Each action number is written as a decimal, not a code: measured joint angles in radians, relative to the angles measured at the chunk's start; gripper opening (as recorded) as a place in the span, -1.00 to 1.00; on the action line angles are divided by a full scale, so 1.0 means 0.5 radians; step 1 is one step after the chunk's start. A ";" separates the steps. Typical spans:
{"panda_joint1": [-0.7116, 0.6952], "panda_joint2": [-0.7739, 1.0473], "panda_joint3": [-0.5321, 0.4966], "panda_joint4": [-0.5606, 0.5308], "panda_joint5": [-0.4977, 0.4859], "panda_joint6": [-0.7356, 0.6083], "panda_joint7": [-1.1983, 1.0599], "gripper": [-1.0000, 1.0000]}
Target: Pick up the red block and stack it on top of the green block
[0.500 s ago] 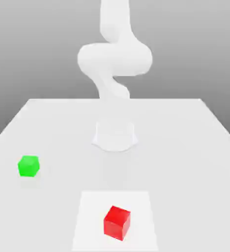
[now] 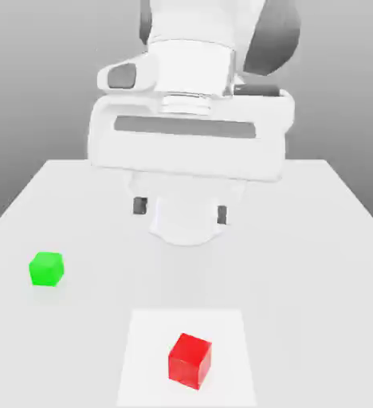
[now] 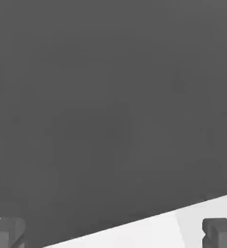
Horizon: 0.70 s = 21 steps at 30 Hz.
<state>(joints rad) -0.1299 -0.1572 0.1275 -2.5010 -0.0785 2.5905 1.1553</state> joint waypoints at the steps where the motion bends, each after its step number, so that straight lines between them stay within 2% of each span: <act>1: -0.004 0.072 0.004 -0.023 -0.004 0.033 0.037 0.00; 7: -0.004 0.499 0.014 -0.160 0.044 0.233 0.205 0.00; 13: 0.069 0.932 -0.077 -0.132 -0.043 0.568 0.310 0.00; 14: 0.079 0.973 -0.090 -0.127 -0.055 0.602 0.319 -1.00; 21: 0.077 0.967 -0.087 -0.128 -0.056 0.600 0.321 -1.00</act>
<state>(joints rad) -0.0916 0.3263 0.0838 -2.5648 -0.1065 2.8903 1.3157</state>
